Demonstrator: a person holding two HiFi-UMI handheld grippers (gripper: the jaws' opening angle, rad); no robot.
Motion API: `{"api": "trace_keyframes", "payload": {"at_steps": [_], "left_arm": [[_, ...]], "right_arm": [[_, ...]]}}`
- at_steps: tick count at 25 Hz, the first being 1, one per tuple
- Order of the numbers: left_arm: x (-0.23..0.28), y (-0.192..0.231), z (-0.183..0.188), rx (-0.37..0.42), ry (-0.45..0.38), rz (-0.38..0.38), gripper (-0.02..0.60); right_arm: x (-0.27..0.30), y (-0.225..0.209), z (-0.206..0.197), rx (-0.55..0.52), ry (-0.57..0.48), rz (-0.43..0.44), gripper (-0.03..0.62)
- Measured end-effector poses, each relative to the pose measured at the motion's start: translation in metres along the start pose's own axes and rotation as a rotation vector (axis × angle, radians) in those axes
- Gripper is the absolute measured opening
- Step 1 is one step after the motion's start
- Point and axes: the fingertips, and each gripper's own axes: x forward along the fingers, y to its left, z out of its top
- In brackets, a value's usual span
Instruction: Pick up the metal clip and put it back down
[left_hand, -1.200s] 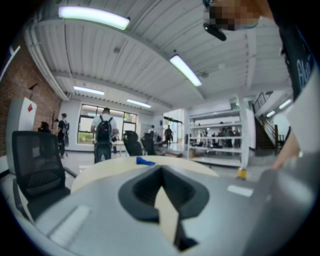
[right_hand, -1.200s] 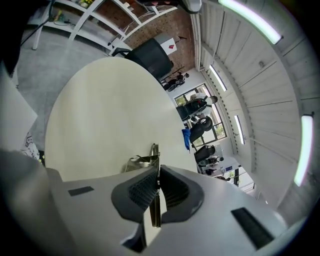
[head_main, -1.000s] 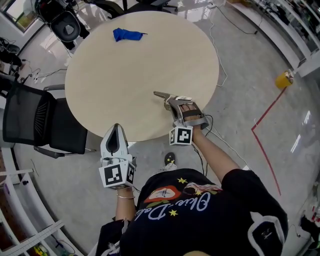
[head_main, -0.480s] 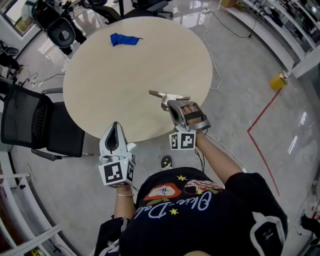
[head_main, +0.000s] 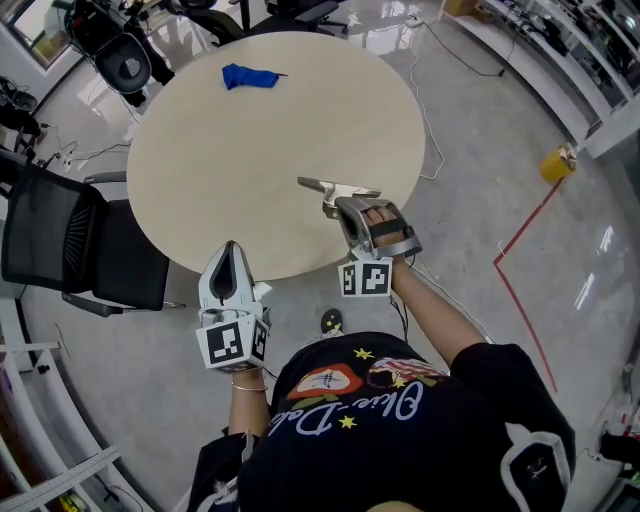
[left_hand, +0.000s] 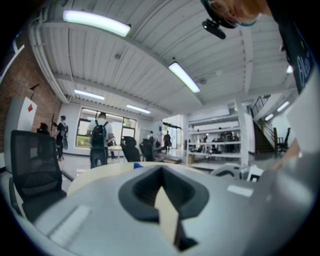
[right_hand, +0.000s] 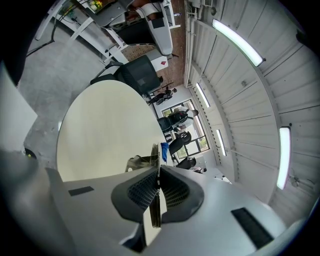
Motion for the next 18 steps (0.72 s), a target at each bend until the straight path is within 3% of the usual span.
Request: {"api": "trace_keyframes", "payload": {"at_steps": [10, 18], "left_arm": [[-0.002, 0.010, -0.006, -0.021, -0.002, 0.014, -0.002], [-0.023, 0.036, -0.020, -0.023, 0.051, 0.089, -0.002]], "right_arm": [[-0.013, -0.028, 0.012, 0.076, -0.035, -0.056, 0.017], [0.050, 0.040, -0.005, 0.009, 0.015, 0.151, 0.017]]}}
